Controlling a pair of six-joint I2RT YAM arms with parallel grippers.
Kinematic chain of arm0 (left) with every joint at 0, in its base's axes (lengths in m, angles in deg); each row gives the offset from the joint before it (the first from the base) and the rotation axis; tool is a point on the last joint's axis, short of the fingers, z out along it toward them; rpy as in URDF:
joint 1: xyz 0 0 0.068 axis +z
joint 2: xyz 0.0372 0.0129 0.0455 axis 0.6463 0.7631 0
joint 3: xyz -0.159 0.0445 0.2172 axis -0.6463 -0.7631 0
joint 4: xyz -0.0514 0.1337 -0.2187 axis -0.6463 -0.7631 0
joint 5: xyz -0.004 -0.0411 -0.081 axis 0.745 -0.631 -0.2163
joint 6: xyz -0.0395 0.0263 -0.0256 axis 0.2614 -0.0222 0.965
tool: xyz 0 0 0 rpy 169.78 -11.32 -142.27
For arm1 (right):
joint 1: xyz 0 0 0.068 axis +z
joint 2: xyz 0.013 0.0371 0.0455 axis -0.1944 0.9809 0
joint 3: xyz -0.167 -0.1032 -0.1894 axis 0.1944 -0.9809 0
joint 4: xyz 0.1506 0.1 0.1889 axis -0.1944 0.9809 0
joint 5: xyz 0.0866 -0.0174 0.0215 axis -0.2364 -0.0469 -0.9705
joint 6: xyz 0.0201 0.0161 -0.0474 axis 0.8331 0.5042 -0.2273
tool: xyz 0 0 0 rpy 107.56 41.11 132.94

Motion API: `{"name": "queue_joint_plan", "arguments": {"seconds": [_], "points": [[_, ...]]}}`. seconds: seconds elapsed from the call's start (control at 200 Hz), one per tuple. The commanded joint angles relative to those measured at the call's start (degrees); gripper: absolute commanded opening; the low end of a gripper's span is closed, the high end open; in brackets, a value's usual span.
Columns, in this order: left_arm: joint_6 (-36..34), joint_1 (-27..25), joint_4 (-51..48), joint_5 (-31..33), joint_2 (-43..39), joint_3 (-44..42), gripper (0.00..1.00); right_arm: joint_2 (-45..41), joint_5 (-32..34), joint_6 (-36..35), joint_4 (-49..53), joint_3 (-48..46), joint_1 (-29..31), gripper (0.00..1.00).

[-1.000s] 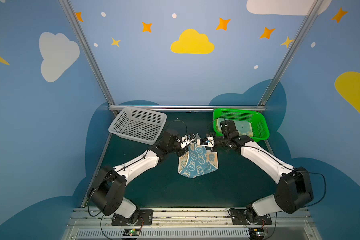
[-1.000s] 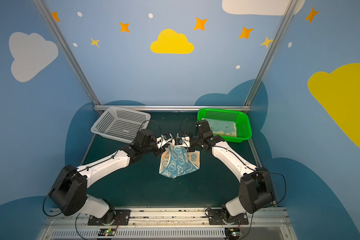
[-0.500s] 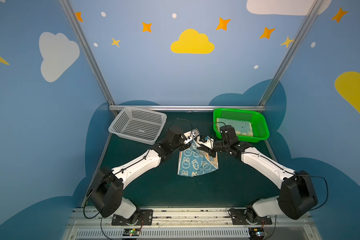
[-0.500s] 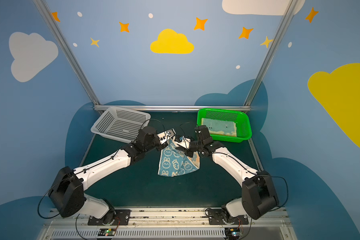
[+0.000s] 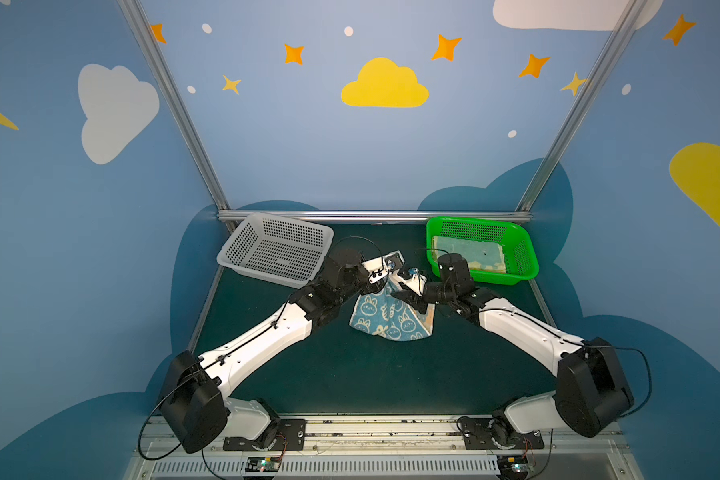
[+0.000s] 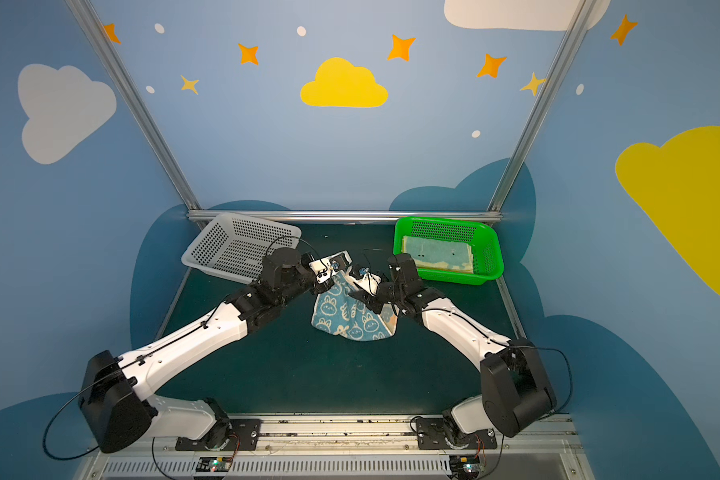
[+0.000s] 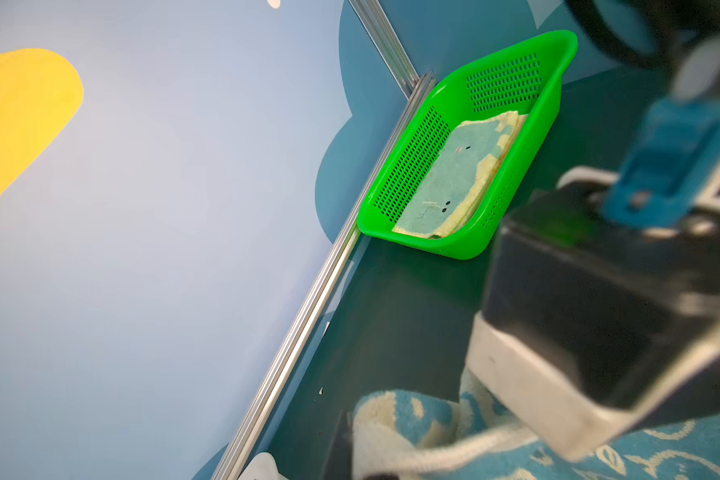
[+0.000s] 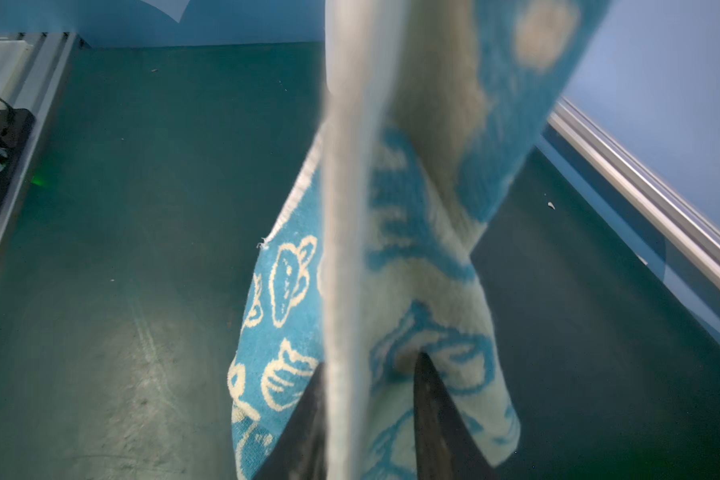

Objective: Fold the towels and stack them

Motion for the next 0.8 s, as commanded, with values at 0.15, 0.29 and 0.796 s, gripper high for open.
{"name": "queue_joint_plan", "arguments": {"seconds": [0.15,0.29,0.796], "points": [[0.86,0.01,-3.33,2.88,-1.02,3.15,0.04,-0.04,7.15,4.57,2.63,0.71,-0.33,0.32],[1.17,0.00,-3.49,3.85,-0.70,2.86,0.04,-1.20,7.48,4.52,4.38,0.30,-0.66,0.32],[0.23,0.32,-4.05,7.31,0.71,2.90,0.04,-4.20,9.79,7.13,9.58,-2.28,-2.72,0.31]]}}
